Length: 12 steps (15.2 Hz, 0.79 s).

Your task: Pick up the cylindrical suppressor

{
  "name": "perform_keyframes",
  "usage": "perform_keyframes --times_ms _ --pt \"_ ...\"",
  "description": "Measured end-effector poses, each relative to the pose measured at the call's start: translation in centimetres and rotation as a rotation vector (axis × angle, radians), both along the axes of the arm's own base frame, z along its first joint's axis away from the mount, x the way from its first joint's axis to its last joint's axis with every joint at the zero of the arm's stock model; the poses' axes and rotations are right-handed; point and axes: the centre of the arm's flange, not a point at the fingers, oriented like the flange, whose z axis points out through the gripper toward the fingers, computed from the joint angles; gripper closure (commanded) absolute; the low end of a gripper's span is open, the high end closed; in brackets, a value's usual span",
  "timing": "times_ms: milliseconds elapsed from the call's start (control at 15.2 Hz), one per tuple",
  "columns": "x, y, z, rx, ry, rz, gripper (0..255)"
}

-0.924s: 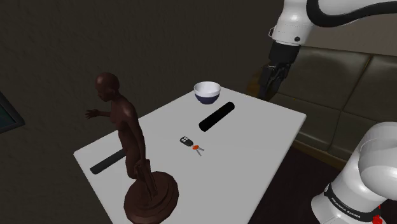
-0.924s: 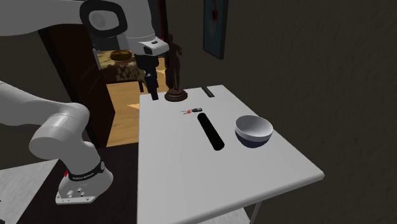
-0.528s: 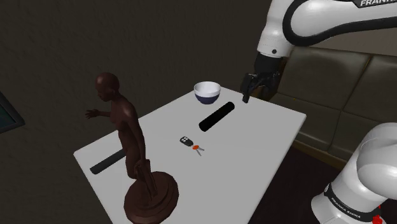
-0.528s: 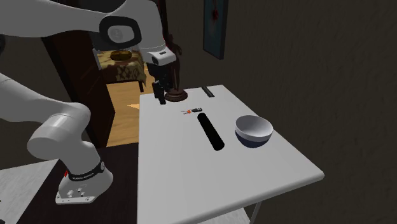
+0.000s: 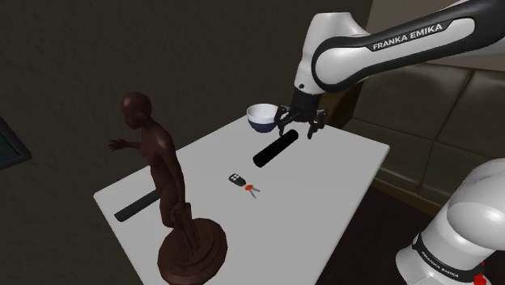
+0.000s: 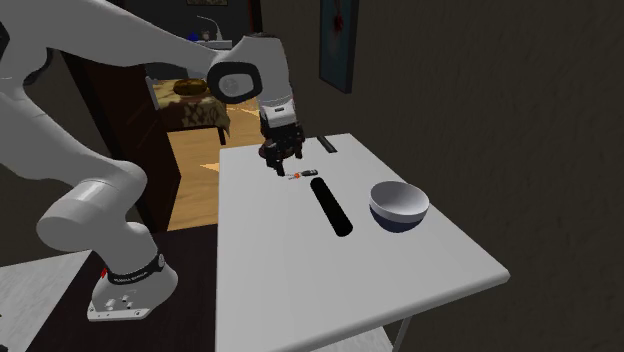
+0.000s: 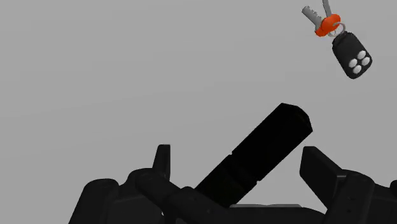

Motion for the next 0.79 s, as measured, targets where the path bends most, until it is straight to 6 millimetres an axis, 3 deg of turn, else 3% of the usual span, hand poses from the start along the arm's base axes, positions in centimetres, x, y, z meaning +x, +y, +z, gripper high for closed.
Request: perform_keyframes --times_ms 594,792 --pt "8.8 -1.8 -6.6 0.037 -0.011 -0.547 0" --pt "9.9 -2.3 -8.4 0.045 -0.013 -0.633 0"
